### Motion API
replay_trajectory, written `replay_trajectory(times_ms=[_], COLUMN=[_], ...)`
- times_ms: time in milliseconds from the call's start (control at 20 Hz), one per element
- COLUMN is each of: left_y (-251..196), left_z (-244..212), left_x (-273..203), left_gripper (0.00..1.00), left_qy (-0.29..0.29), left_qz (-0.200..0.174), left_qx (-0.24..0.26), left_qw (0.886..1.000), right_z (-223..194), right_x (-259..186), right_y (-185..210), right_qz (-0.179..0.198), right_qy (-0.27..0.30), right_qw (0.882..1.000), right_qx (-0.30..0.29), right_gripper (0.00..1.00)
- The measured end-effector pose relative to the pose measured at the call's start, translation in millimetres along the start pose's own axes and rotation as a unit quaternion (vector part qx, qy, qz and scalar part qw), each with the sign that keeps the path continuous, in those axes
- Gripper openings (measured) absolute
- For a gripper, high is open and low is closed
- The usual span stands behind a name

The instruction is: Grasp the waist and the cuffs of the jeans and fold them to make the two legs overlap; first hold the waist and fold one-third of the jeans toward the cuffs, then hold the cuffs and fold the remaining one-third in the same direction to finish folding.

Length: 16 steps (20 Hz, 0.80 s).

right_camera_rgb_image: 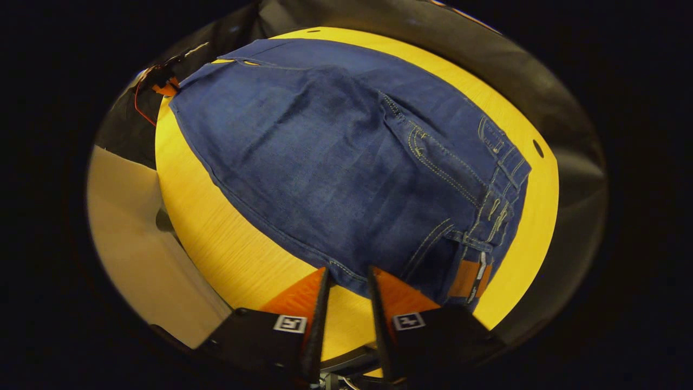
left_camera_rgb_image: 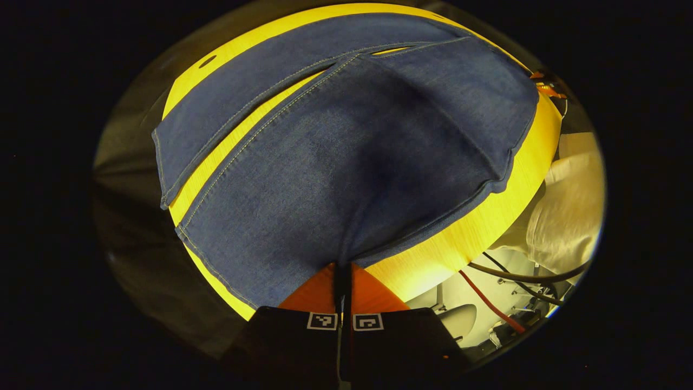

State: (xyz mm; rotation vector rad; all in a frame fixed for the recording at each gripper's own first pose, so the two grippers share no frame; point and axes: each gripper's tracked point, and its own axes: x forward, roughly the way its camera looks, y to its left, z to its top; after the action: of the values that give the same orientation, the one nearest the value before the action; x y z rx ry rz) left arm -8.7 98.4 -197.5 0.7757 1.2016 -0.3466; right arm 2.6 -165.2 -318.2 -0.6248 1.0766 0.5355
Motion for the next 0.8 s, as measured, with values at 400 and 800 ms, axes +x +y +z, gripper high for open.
replay_trajectory(times_ms=[400, 800], left_y=[-0.5, 29.9], left_z=[-3.0, 20.9], left_x=[-1.7, -47.6], left_gripper=[0.0, 0.0], left_qy=[-0.002, -0.048], left_qz=[-0.003, 0.028], left_qx=[-0.003, -0.033], left_qw=[1.0, 0.998], right_z=[2.2, 28.2], right_x=[-2.1, -36.0], right_y=[-5.9, -20.9], right_qz=[-0.033, -0.077], right_qy=[-0.02, -0.095], right_qw=[0.995, 0.967], right_qx=[0.091, 0.224], right_gripper=[0.03, 0.01])
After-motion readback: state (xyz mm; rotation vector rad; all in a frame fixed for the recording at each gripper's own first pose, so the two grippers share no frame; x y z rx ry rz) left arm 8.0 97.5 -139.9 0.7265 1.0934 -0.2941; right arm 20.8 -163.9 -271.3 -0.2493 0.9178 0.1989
